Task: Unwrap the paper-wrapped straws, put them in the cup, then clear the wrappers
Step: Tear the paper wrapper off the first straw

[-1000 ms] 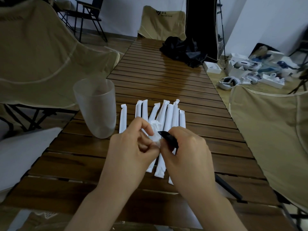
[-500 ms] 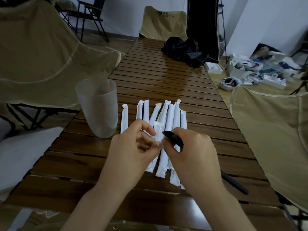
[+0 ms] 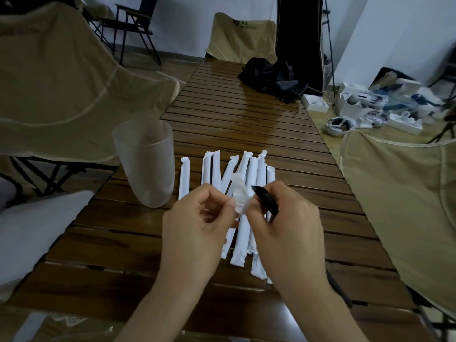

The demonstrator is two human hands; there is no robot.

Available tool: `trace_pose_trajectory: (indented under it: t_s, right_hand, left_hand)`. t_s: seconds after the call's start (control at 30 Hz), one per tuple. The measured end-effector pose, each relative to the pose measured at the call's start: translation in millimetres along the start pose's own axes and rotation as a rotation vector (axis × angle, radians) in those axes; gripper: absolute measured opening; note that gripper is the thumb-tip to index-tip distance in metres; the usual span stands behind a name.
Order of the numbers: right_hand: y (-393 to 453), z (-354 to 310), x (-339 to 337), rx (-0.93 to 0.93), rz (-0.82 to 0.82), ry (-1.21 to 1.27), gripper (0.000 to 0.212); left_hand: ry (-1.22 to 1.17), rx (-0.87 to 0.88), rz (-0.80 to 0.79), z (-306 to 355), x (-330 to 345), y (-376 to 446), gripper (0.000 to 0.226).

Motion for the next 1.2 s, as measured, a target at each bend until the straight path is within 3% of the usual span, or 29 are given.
trace_pose_trajectory:
  t_s: [0.17, 0.27, 0.4, 0.5, 0.63, 0.73, 0.9, 1.0, 1.13, 1.2]
  right_hand:
    - [-1.3, 2.9, 2.1, 0.073, -0.008, 0.011, 0.023]
    - [2.5, 3.4, -3.6, 0.073, -0.038, -0.139, 0.018]
    - [12.3, 29.8, -22.4, 0.233, -0.110, -0.518, 0.024]
    - [10.4, 49.3, -31.8, 0.395, -0.164, -0.643, 0.036]
    - [8.2, 56.4, -31.8, 0.429, -0.175, -0.681, 0.038]
    - [11.1, 46.6, -26.2, 0.368, -0.220, -0.605, 0.038]
    - [14.7, -7.0, -15.6, -0.047, -0.222, -0.334, 0.011]
    - [9.9, -27.1, -4.5, -0.204, -0.324, -0.297, 0.022]
    - [6.4, -18.7, 19.5, -0.302, -0.500, -0.493, 0.047]
    - [4.3, -14.3, 28.6, -0.359, -0.487, -0.548, 0.054]
  left_hand:
    - [-0.080, -0.150, 0.007, -14.6, 1.9, 3.7, 0.010]
    - [0.153, -0.047, -0.077, -18.3, -1.2, 5.3, 0.008]
    - [0.509, 0.003, -0.169, -25.4, -10.1, 2.3, 0.009]
    - [0.597, -0.057, -0.225, -34.1, -11.5, 3.0, 0.006]
    - [0.605, -0.105, -0.277, -40.5, -7.8, 2.4, 0.007]
    - [0.576, -0.125, -0.332, -45.5, -4.8, 2.4, 0.011]
    - [0.390, -0.173, -0.491, -36.9, 5.0, -4.8, 0.018]
    - [0.357, -0.197, -0.568, -33.0, 14.3, -7.1, 0.025]
    - [0.315, -0.208, -0.556, -29.2, 3.9, -0.7, 0.025]
    - [0.277, -0.212, -0.532, -26.1, -9.7, 4.2, 0.028]
Point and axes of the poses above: each hand's wrist, its own y-axis towards the middle knuckle, its own x-axis out of the palm, z = x × y, the point moved 6 cm from there along y, towards the middle knuckle, and after that the axes turned 3 degrees about -z, right-handed, at the moved point
